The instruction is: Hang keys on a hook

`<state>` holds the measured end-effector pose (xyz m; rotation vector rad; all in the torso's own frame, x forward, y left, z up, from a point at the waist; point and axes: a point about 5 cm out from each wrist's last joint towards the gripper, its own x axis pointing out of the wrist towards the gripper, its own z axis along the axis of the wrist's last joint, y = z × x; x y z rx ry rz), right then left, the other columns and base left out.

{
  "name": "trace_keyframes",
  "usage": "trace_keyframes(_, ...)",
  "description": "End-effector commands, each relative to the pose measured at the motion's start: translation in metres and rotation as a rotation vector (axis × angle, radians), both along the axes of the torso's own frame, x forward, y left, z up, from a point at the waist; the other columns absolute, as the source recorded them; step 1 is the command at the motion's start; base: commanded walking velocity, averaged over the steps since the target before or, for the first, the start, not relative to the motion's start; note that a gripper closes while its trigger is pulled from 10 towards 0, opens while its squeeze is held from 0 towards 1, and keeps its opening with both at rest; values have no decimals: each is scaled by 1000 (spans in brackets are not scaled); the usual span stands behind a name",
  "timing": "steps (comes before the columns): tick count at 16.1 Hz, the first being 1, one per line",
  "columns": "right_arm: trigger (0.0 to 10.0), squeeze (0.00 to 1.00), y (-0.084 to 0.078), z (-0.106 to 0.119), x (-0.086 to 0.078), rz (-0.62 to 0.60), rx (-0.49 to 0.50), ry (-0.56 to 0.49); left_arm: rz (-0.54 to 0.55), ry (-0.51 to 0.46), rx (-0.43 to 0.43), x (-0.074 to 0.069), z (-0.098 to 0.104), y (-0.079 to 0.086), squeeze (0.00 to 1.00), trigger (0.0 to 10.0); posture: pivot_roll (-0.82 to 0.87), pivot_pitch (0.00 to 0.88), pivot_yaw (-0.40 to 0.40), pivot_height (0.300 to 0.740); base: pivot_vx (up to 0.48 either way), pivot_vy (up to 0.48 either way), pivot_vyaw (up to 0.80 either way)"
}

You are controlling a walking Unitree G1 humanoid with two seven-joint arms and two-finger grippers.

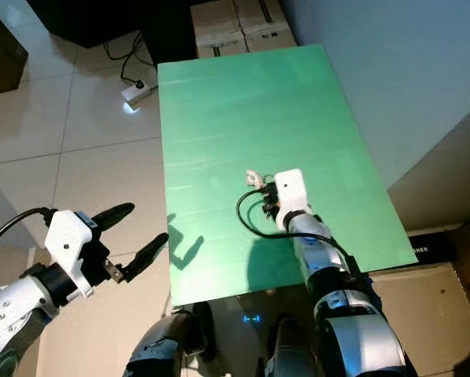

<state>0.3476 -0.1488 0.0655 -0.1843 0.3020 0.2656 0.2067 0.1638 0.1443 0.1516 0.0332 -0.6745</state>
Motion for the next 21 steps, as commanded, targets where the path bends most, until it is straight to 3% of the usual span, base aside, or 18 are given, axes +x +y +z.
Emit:
trace_keyframes(1, 10000, 1000, 7, -10, -5, 23, -22, 43, 6, -10, 14, -4, 3, 2, 0, 10000, 111, 280, 94, 740, 0, 0, 0)
trace_keyframes(10, 10000, 1000, 6, -21, -10, 11, -38, 112, -11, -6, 20, -2, 4, 1, 0, 10000, 111, 282, 114, 740, 0, 0, 0)
trace_keyframes(11, 10000, 0, 4, -23, -10, 0, -33, 133, -15, -5, 19, -1, 4, 0, 0, 10000, 111, 283, 114, 740, 0, 0, 0)
trace_keyframes(15, 10000, 0, -3, -28, -12, 23, -108, 215, -26, -2, 23, -1, 3, -1, 0, 10000, 113, 278, 109, 740, 0, 0, 0)
trace_keyframes(16, 4235, 0, -4, -30, -13, 30, -124, 240, -24, -4, 24, -2, 3, 0, 0, 10000, 113, 275, 107, 740, 0, 0, 0)
trace_keyframes(17, 3765, 0, -4, -30, -13, 30, -124, 241, -23, -4, 24, -2, 3, 0, 0, 10000, 113, 275, 107, 740, 0, 0, 0)
trace_keyframes(18, 0, 0, -4, -32, -14, 35, -130, 253, -22, -5, 25, -1, 3, 0, 0, 10000, 114, 274, 106, 740, 0, 0, 0)
trace_keyframes(21, 0, 0, -4, -32, -14, 40, -134, 263, -20, -10, 29, 0, 3, 1, 0, 10000, 113, 276, 108, 740, 0, 0, 0)
